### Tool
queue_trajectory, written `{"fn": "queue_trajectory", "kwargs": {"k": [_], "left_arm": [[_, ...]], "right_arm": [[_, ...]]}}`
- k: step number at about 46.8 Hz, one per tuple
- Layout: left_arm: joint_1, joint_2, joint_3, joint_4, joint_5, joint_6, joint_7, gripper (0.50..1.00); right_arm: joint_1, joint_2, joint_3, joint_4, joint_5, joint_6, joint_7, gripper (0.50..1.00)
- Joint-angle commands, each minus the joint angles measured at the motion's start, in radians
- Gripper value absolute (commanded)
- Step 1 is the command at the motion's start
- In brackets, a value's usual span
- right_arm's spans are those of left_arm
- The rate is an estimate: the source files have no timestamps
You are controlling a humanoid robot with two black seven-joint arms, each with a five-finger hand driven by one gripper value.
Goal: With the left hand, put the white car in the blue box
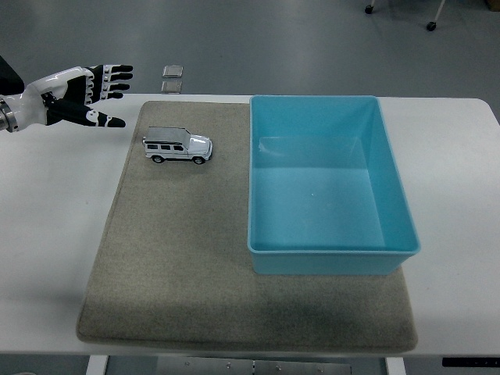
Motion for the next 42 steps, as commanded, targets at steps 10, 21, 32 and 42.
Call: {"fn": "queue_trajectory", "kwargs": {"k": [10,21,32,42], "left_arm": [[-0.060,-0.004,0.032,-0.024,0.323,0.069,0.000,0.996],[-0.085,-0.058,0.089,-0.058,0.465,0.103,0.000,0.996],[-0.117,-0.128,0.213,-0.052,0.520,0.244,0.000,0.996],[-0.126,-0.174,0.248,-0.033,0.544,0.316,0.003,0.996]], "right_arm": [[0.000,0.000,0.000,0.000,0.000,0.000,0.000,0.936],[0.000,0.000,0.000,0.000,0.000,0.000,0.000,0.936],[0.000,0.000,0.000,0.000,0.000,0.000,0.000,0.936],[0.000,0.000,0.000,0.000,0.000,0.000,0.000,0.936]]}}
